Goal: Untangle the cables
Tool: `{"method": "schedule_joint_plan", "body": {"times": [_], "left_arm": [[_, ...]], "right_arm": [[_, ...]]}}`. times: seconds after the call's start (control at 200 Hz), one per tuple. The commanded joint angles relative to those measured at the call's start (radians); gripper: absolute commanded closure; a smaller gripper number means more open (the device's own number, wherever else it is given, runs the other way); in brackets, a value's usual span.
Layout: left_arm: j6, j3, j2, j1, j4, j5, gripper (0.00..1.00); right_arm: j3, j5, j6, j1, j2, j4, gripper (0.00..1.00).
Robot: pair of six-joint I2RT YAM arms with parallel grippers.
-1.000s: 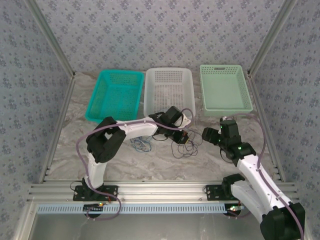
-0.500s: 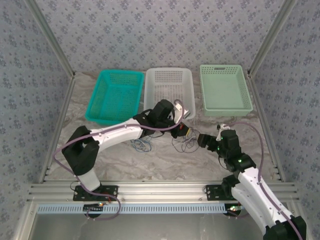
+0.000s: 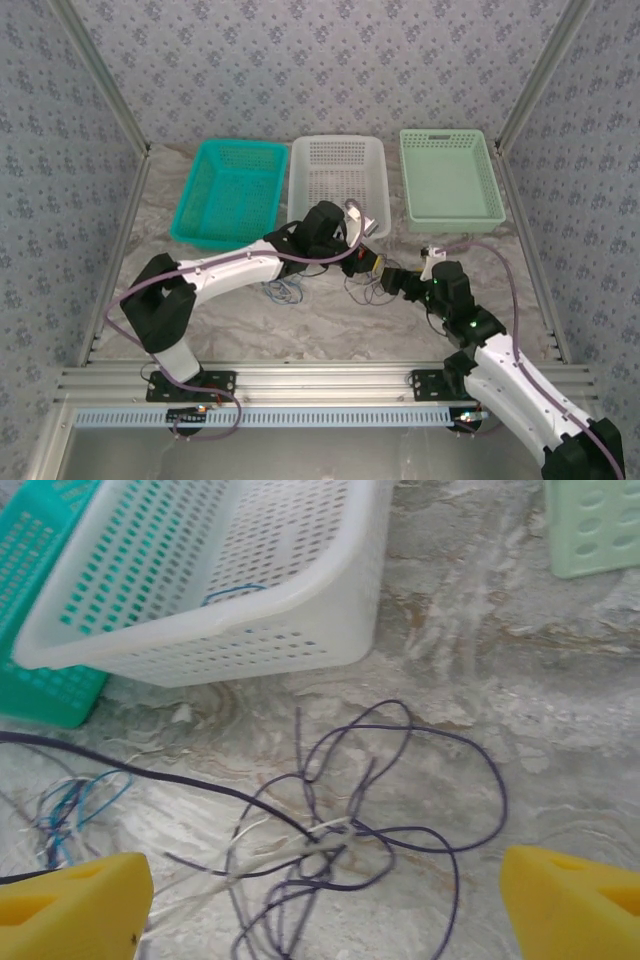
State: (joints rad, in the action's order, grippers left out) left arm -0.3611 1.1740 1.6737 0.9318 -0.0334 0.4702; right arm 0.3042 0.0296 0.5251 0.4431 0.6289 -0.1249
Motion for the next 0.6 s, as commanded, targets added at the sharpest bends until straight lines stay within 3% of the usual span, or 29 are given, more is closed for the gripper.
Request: {"method": "schedule_joint_plan", "body": {"times": [0.0, 0.4, 0.595], "left_arm": [[0.0, -0.008, -0.064, 0.015, -0.052, 0.026, 1.0], [0.02, -0.039, -0.106, 0.023, -0.052, 0.02, 1.0], [0.06, -0.023, -0.146, 0.024, -0.022, -0.012, 1.0]], "right_arm": [[-0.006, -0.095, 0.045, 0.0, 0.05, 0.002, 0.09], [0.046, -0.054, 0.08, 0.004, 0.276, 0.136, 0.1], [0.11, -0.123, 0.065, 0.02, 0.407, -0.003, 0.15]]}}
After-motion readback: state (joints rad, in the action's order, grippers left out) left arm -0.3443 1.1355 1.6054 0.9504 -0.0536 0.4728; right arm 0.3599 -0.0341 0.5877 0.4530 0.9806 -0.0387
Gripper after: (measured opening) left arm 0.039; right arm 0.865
